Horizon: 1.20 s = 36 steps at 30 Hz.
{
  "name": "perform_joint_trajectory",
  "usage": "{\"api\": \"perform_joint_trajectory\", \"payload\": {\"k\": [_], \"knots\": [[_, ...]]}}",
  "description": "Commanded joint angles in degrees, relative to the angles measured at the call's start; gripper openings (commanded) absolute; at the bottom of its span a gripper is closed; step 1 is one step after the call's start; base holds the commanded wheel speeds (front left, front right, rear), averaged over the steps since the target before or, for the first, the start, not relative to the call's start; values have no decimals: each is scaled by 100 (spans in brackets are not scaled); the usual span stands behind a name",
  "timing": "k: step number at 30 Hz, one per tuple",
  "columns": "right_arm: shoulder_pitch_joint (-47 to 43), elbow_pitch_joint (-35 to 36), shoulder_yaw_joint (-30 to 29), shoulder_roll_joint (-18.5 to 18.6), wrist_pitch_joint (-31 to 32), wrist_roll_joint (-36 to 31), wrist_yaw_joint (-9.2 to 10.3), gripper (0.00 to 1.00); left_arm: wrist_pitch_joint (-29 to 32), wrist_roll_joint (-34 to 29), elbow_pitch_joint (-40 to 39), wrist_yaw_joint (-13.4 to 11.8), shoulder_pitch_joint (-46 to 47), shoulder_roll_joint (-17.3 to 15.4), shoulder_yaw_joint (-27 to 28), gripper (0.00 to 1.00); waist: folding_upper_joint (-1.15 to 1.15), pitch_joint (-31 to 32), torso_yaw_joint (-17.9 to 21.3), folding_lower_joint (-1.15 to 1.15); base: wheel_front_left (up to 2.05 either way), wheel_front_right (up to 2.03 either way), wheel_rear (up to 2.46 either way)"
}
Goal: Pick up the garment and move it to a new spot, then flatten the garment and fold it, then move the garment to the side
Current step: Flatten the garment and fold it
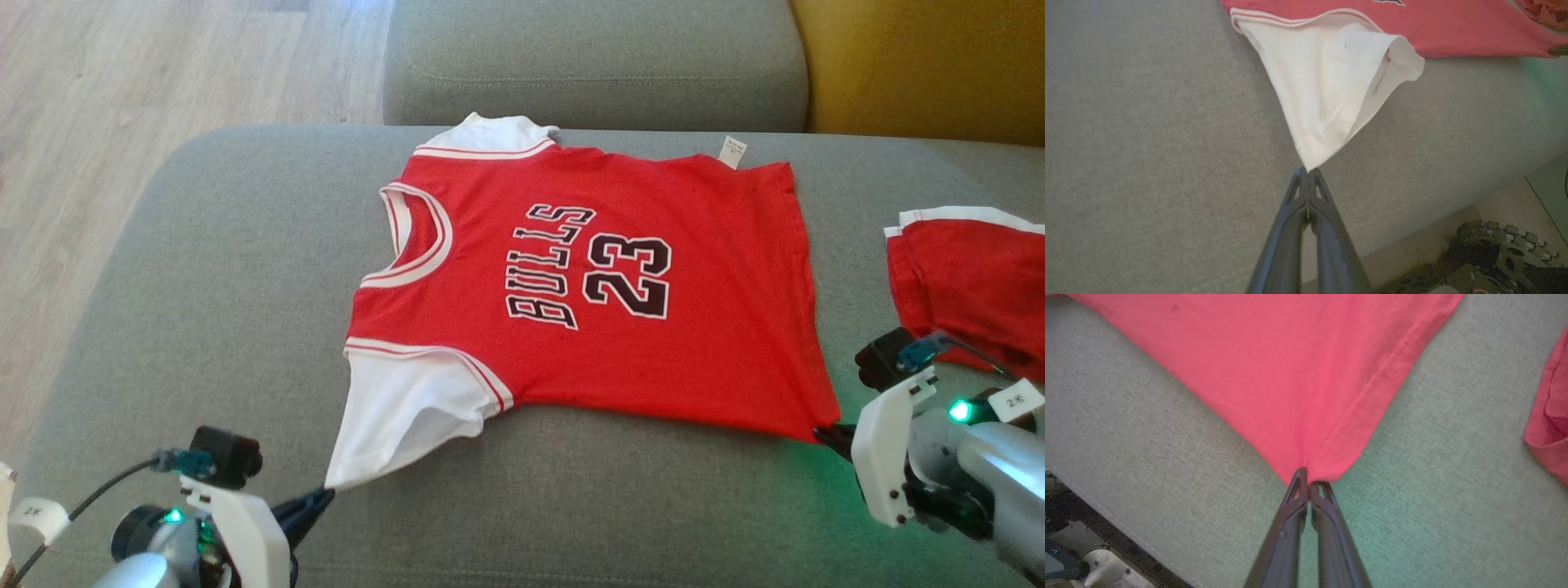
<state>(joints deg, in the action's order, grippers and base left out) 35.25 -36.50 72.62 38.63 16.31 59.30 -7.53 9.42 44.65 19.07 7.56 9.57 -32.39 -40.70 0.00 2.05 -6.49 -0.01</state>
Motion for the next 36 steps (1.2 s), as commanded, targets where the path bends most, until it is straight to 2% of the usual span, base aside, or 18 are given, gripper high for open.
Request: {"api": "perform_joint_trajectory", "payload": {"k": [1, 13, 17, 22, 36], "knots": [[-26, 139, -13, 291, 68, 88, 4, 0, 83, 120, -225, -8, 219, -336, 178, 0, 0, 10, 5, 1, 0, 0, 0], [-286, 1138, 67, 906, 1057, 765, 4, 0, 861, 1167, -1138, -8, -113, -986, -146, 0, 0, 88, 2, 1, 0, 0, 0], [-206, 1338, 70, 1024, 1064, 826, 4, 0, 853, 1267, -1357, -8, -57, -1109, -122, 0, 0, 57, 8, 1, 0, 0, 0], [23, 1350, 71, 1046, 882, 881, 4, 0, 589, 1167, -1475, -8, 173, -1102, -10, 0, 0, -22, 23, 1, 0, 0, 0], [986, 1054, 56, 886, 451, 1035, 4, 0, -74, 908, -1412, -8, 1487, -752, 386, 0, 0, -380, 168, 1, 0, 0, 0]]}}
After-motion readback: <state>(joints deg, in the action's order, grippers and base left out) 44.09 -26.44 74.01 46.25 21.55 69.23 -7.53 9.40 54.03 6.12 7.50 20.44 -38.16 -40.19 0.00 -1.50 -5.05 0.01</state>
